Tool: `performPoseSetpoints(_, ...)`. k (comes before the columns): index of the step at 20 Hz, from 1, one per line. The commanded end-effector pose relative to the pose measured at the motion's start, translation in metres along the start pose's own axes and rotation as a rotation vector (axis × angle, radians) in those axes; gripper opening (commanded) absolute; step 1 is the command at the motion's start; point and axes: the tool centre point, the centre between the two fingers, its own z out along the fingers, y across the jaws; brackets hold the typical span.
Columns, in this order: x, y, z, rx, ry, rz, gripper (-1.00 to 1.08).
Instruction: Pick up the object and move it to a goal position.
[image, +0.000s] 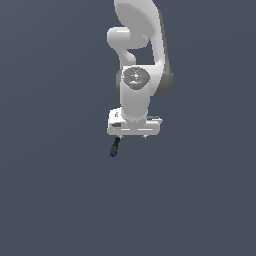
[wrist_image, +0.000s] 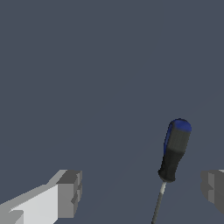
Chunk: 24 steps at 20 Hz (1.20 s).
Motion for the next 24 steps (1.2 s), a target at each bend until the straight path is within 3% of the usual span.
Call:
performPoseSetpoints(1,0.0,0.0,0.0,0.0,0.0,0.0,1.0)
performPoseSetpoints(13,0.007,-0.004,-0.013,0.03,0.028,0.036,1.0)
performPoseSetpoints(24,-0.012,0.022,0.02,0.023,0.036,0.085,1.0)
